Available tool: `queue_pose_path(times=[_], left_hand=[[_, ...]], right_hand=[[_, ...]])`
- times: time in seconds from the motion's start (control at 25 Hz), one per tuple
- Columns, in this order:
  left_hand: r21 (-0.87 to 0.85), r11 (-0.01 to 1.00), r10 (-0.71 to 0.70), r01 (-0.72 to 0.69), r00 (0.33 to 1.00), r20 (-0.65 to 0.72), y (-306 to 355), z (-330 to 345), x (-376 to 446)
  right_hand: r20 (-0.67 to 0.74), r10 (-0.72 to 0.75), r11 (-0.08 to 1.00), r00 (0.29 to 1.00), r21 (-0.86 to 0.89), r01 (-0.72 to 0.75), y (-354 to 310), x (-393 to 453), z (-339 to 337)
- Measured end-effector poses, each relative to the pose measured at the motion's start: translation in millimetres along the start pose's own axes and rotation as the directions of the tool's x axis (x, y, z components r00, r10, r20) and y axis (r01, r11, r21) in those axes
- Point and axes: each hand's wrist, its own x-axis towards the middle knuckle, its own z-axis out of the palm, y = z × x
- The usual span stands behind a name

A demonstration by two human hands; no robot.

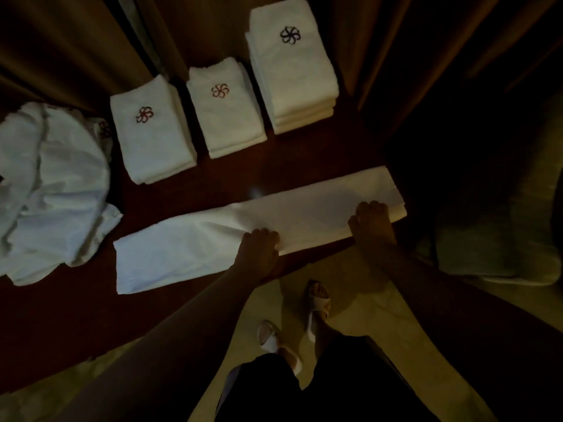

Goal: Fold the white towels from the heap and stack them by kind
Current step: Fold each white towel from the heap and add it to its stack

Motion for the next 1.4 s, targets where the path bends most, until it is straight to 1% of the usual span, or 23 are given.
queue_pose_path(times=[0.04,0.08,0.12,0.16,0.2,0.24,0.28,0.32,0.36,0.44,0.48,0.56,0.6,0.68,0.76,0.84,0.92,1.0,1.04,1.12,1.2,1.28,1.4], left_hand=[[0.034,0.999,-0.003,0.003,1.000,-0.017,2,1,3],[0.061,0.998,-0.003,0.005,1.000,-0.030,5,2,7],[0.071,0.997,-0.005,0.008,0.999,-0.039,8,2,13],[0.063,0.998,-0.002,0.005,0.999,-0.044,12,3,18],[0.043,0.999,0.006,-0.004,0.999,-0.047,18,2,24],[0.022,1.000,0.023,-0.022,0.998,-0.054,24,2,31],[0.009,0.999,0.044,-0.043,0.997,-0.060,32,2,39],[0.003,0.998,0.056,-0.056,0.997,-0.052,41,3,46],[-0.010,0.999,0.051,-0.052,0.998,-0.030,49,3,51],[-0.059,0.998,0.011,-0.011,1.000,0.005,63,5,57],[-0.076,0.997,-0.005,0.005,1.000,0.001,67,7,57],[-0.110,0.994,-0.002,0.001,1.000,-0.010,67,6,52],[-0.153,0.988,0.009,-0.010,1.000,-0.011,65,6,50],[-0.266,0.964,0.001,-0.003,1.000,-0.006,57,4,41],[-0.295,0.955,-0.036,0.030,0.999,-0.017,47,0,29],[-0.239,0.967,-0.105,0.089,0.993,-0.055,34,2,13],[-0.238,0.957,-0.185,0.167,0.981,-0.059,18,4,-4],[-0.227,0.941,-0.269,0.253,0.962,-0.043,2,2,-17],[-0.233,0.929,-0.306,0.289,0.951,-0.039,-5,1,-23],[-0.244,0.897,-0.384,0.368,0.923,-0.020,-23,1,-38],[-0.249,0.880,-0.420,0.404,0.908,-0.010,-42,0,-55],[-0.274,0.866,-0.442,0.418,0.897,-0.029,-65,2,-76],[-0.264,0.842,-0.489,0.470,0.872,-0.006,-105,9,-98]], right_hand=[[-0.115,0.130,0.966,0.985,0.237,-0.100,0,0,0],[-0.159,0.319,0.846,0.934,0.493,-0.205,1,2,-5],[-0.130,0.469,0.676,0.873,0.689,-0.261,3,5,-7],[-0.076,0.554,0.529,0.829,0.801,-0.281,5,8,-8],[-0.006,0.594,0.446,0.804,0.835,-0.323,7,11,-10],[0.061,0.602,0.410,0.796,0.832,-0.374,10,13,-9],[0.094,0.605,0.406,0.791,0.818,-0.408,14,13,-9],[0.083,0.610,0.430,0.788,0.801,-0.417,17,12,-7],[0.047,0.600,0.482,0.798,0.775,-0.408,20,11,-5],[0.012,0.527,0.620,0.850,0.679,-0.393,26,8,6],[0.062,0.473,0.665,0.879,0.629,-0.403,27,9,11],[0.172,0.441,0.666,0.881,0.595,-0.450,25,12,13],[0.155,0.452,0.680,0.878,0.577,-0.452,23,15,11],[0.047,0.455,0.756,0.889,0.507,-0.414,14,19,0],[0.010,0.351,0.819,0.936,0.481,-0.312,-2,22,-11],[0.033,0.203,0.822,0.979,0.537,-0.189,-24,23,-20],[0.048,0.012,0.803,0.999,0.594,-0.038,-49,20,-22],[0.077,-0.112,0.851,0.991,0.523,0.055,-69,16,-17],[0.117,-0.110,0.897,0.987,0.439,0.048,-76,16,-16],[0.183,-0.021,0.952,0.983,0.304,-0.036,-91,16,-18],[0.188,0.052,0.955,0.981,0.279,-0.104,-112,15,-24],[0.150,-0.004,0.947,0.989,0.318,-0.045,-141,12,-28],[0.023,-0.198,0.870,0.980,0.464,0.165,-191,0,-33]])
